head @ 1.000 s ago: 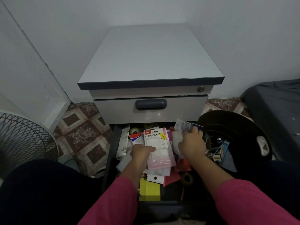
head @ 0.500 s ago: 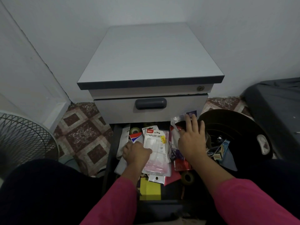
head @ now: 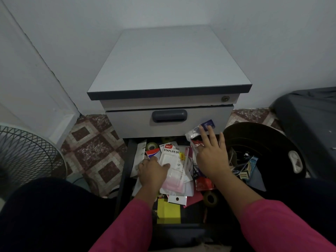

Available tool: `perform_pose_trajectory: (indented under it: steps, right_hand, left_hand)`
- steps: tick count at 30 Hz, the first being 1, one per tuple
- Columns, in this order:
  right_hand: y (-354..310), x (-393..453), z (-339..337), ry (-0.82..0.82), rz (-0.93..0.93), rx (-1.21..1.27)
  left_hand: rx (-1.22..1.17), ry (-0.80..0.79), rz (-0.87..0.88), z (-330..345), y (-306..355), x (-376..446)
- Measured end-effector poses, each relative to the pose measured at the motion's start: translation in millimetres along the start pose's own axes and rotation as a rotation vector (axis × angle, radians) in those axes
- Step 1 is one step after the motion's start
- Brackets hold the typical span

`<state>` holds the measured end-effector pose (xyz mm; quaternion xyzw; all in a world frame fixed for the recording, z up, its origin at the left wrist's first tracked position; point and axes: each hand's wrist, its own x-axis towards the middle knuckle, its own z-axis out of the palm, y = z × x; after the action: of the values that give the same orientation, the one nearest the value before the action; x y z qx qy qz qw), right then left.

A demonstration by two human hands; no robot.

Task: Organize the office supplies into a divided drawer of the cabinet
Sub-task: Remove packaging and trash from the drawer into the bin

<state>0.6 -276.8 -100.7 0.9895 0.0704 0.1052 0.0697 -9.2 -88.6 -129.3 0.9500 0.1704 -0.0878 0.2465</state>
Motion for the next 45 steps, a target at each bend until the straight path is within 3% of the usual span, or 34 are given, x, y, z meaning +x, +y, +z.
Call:
perform_pose_trajectory:
  steps: [3, 7, 10, 25, 32, 37, 45]
  right_hand:
    - [-1, 0, -1, -0.101, 0.044, 0.027]
    - [2, 1, -5, -0.234, 0.349, 0.452]
    - [9, 2, -6, -0.27, 0.471, 0.587]
    - [27, 14, -27, -0.292, 0.57, 0.77]
    - [83, 30, -54, -0.415, 0.701, 0.778]
    - [137, 25, -78, -0.57, 0.761, 0.71]
    - [191, 6, -60, -0.71, 0.902, 0.691]
  left_hand:
    - [0.006, -0.072, 0.003, 4, 1, 0]
    - [-0.144, -0.13, -0.038, 3, 2, 2]
    - [-0.193, -0.144, -0.06, 4, 1, 4]
    - [-0.499, -0.092, -0.158, -7, 6, 6]
    - [-0.691, -0.223, -0.115, -14, 35, -6]
    - [-0.645, -0.332, -0.053, -5, 80, -16]
    - [-0.451, -0.397, 0.096, 35, 177, -30]
